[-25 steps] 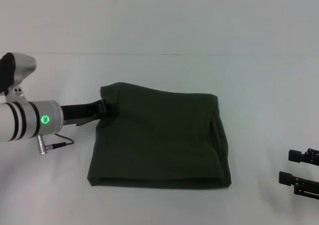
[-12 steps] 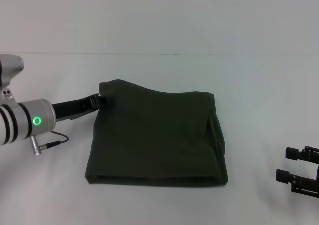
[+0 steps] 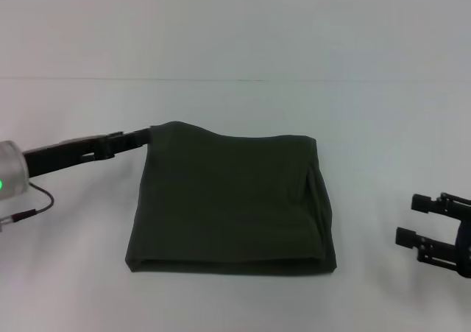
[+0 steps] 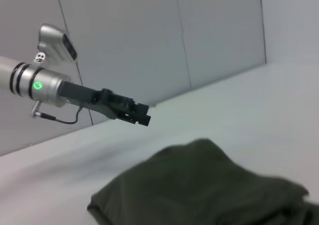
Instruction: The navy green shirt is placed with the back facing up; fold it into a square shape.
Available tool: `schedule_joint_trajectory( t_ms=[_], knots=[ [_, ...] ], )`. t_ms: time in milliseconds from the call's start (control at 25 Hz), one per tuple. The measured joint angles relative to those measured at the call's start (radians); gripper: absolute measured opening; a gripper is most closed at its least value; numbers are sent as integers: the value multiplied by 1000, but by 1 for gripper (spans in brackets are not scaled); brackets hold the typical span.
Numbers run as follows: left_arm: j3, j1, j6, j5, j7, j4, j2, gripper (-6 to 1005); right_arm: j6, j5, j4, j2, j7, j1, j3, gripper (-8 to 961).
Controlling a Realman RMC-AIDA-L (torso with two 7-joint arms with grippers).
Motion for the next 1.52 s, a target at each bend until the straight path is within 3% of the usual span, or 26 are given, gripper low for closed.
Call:
schedule_joint_trajectory(
  t_ms=[40,160,240,400,760,960,1520],
  knots=[
    [0,0,0,0,0,0,0,648,-1,10,1,5,-17,6,-1,737],
    [-67,27,288,-22,269,50,2,756,-3,38,24,11,-62,24,-7,737],
    [-94,55,414,-23,411,64,-3,828,-3,47,59,11,-117,42,-12,738],
    [-108,111,500,-22,598,67,-21,917,-2,46,146,13,-240,55,-17,739],
    [-134,218,509,31,760,-52,-34,951,102,35,311,14,-413,-6,-26,741],
    [-161,225,467,98,802,-93,-34,951,157,35,349,14,-464,-26,-25,741],
    [-172,216,482,93,810,-95,-31,949,191,41,351,14,-466,-20,1,742]
  ],
)
